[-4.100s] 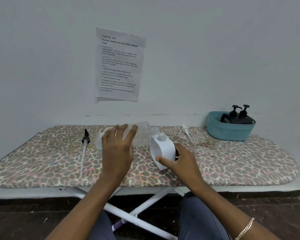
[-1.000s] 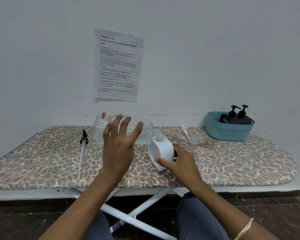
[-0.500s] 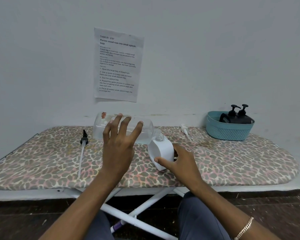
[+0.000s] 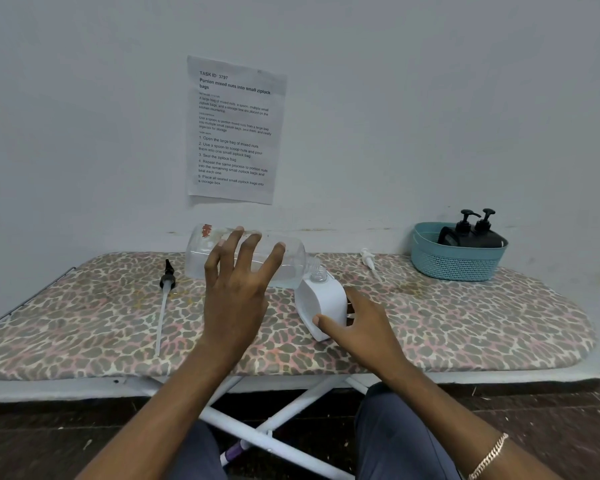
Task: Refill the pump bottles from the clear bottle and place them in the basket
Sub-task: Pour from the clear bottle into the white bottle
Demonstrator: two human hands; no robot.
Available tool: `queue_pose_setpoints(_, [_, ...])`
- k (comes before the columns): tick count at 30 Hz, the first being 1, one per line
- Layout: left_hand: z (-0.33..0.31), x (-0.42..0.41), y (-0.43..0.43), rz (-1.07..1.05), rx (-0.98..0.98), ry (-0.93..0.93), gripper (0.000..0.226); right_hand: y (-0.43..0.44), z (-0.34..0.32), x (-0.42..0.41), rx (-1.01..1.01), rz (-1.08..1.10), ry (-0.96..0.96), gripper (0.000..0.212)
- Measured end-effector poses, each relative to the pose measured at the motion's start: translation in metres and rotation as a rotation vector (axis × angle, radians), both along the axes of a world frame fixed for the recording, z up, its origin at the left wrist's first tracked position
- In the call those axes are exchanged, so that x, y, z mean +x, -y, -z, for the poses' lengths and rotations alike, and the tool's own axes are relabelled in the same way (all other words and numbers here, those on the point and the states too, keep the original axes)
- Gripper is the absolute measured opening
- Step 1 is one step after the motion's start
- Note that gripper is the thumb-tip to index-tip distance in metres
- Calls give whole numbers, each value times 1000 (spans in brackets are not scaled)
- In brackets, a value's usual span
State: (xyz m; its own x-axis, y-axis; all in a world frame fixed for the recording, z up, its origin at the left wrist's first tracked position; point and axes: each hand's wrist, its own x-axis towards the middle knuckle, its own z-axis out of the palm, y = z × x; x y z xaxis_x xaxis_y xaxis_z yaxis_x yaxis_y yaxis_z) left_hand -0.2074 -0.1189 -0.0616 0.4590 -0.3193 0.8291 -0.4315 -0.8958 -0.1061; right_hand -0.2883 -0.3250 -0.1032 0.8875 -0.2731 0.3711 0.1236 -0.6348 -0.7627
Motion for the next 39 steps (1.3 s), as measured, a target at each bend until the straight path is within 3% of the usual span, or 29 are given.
queue_pose_setpoints(39, [-1,2,1,28,-1,19,84,4,-1,0,19,-36,5,57])
